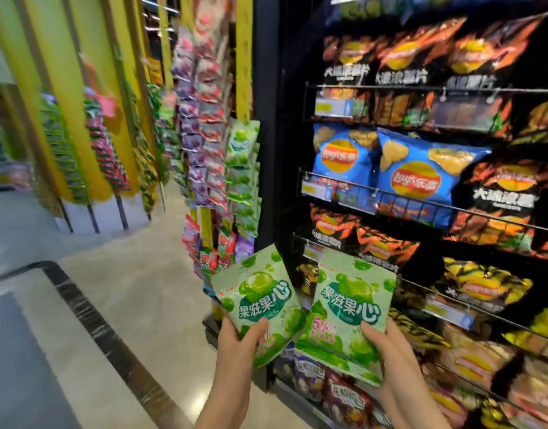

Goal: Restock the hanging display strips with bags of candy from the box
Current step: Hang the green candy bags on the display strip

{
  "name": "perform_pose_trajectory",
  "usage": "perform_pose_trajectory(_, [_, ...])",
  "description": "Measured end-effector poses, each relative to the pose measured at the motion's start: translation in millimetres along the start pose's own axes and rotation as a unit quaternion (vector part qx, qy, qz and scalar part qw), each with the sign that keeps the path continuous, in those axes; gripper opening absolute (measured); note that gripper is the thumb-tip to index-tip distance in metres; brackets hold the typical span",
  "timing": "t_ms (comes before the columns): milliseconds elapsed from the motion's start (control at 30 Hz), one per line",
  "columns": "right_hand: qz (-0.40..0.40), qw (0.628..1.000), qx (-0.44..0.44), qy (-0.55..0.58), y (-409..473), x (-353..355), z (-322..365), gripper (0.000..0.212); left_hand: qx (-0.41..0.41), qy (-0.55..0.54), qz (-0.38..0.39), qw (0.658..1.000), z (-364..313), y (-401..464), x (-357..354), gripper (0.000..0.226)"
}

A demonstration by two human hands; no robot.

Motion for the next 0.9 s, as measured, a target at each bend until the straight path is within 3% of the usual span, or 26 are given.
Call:
perform_pose_trajectory(100, [0.023, 1.0, -0.008, -0.006, 15.6, -30.3, 0.2, 0.052, -0.016, 0.0, -0.03, 0.999, -13.6, 13.7, 20.2, 0.036])
perform_pose_trajectory(400, [0.057, 0.998, 0.022, -0.014, 84.0, -114.5, 21.7, 0.049, -0.099, 0.021, -0.067, 0.993, -72.4, 98.5, 51.1, 0.023])
perform_pose_trajectory(500, [0.068, 0.996, 0.062, -0.022, 112.6, -148.6, 49.9, 0.033, -0.121, 0.032, -0.053, 0.991, -93.1, 142.9, 49.7, 0.025])
perform_pose_trajectory(667, [0.055, 0.991, 0.122, -0.019, 166.0, -197.1, 87.9, 0.027, -0.141, 0.059, -0.041, 0.987, -122.3, 223.8, 47.5, 0.037])
perform_pose_trajectory(900, [0.043, 0.981, 0.188, -0.017, 230.3, -238.6, 124.8, 0.01, -0.174, 0.09, -0.008, 0.98, -153.9, 315.1, 32.2, 0.033])
Point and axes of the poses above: each hand's wrist, its own y-axis towards the middle knuckle, its own x-axis out of the back of the hand, z = x × y, the point moved 10 cm from there along y, towards the middle knuckle, and after that the axes turned 5 degrees about -x, right-handed, at the moved point
